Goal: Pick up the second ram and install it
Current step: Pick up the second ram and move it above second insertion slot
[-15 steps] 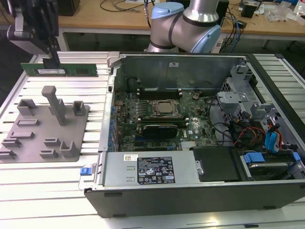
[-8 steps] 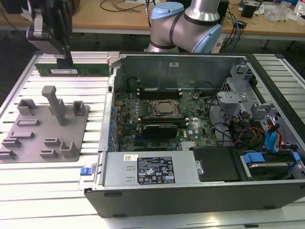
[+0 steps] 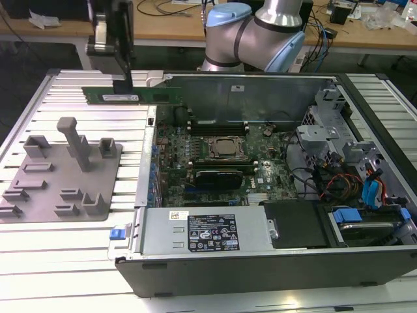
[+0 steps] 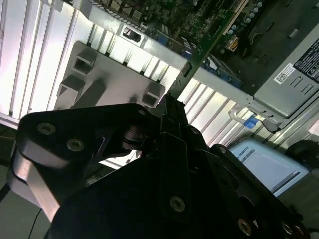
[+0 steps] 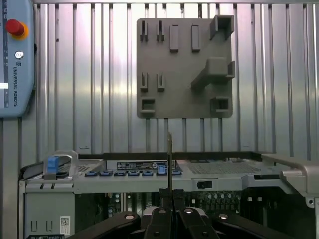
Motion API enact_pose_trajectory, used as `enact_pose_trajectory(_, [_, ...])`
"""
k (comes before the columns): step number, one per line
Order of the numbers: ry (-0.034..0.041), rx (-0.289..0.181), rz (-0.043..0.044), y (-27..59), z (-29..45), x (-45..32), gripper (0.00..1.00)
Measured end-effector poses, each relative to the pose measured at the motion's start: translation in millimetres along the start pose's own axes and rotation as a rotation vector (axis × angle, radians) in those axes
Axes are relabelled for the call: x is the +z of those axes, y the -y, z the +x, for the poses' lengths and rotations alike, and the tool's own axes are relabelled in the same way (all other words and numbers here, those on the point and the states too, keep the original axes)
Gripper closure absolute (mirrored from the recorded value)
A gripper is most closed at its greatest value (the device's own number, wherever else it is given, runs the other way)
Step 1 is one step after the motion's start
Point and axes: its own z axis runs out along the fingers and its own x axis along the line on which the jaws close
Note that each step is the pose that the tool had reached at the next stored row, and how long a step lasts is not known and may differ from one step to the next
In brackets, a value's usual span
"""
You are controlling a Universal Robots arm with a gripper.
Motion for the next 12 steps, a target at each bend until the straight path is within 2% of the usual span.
enact_pose_trajectory(1, [0.0000, 0.000, 0.0000, 6.7, -0.1, -0.3, 0.91])
enact_pose_trajectory(3, [0.0000, 0.000, 0.0000, 14.1, -0.2, -0.5, 0.91])
enact_pose_trajectory(6, [0.0000, 0.000, -0.0001, 35.1, -0.4, -1.0, 0.91])
enact_pose_trajectory(8, [0.0000, 0.000, 0.0000, 45.8, -0.5, -1.0, 0.91])
enact_pose_trajectory(9, [-0.0001, 0.000, 0.0000, 55.2, -0.5, -1.0, 0.91])
enact_pose_trajectory(12, [-0.0001, 0.000, 0.0000, 68.4, -0.7, -0.3, 0.91])
